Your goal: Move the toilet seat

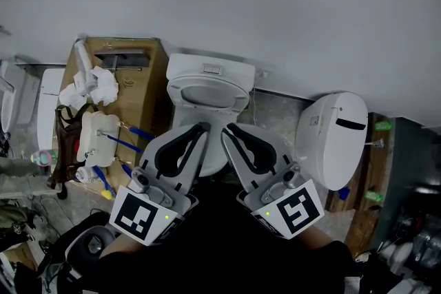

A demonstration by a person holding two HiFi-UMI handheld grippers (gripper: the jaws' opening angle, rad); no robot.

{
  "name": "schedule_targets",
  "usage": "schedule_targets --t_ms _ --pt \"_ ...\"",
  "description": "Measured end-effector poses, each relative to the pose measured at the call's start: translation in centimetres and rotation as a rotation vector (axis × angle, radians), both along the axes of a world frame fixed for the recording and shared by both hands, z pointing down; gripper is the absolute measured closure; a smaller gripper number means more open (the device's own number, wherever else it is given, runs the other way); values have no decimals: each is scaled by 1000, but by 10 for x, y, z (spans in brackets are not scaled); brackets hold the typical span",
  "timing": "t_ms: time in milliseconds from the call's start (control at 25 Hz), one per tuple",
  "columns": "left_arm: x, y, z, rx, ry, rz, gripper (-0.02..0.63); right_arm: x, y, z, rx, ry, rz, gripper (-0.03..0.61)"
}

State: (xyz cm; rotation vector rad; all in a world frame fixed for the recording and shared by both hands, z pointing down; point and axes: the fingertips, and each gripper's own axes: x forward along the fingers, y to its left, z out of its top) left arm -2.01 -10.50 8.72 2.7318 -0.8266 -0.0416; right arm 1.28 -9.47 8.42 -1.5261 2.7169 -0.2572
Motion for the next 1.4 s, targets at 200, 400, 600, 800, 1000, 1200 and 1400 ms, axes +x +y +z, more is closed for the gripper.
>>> schedule_targets --t_ms 200,400,600,800,1000,1200,1400 --pt "3 1 -1 13 -1 3 575 2 0 1 -2 -14 5 523" --pt "5 1 -5 18 2 5 575 4 1 1 -6 -25 9 523" --pt "4 -3 -5 10 9 -2 575 2 -2 3 -14 -31 2 525" --pt "4 -6 -6 18 18 3 575 0 -4 5 -17 -28 -5 526" --pt "-1 -8 4 -11 -17 -7 575 0 -7 5 -18 -30 -7 526" --pt "-5 -11 6 -26 -30 -15 575 -1 -9 3 -17 -30 -4 526" --pt "-4 -13 2 -6 -13 -9 575 -1 -11 3 -19 -27 -4 526"
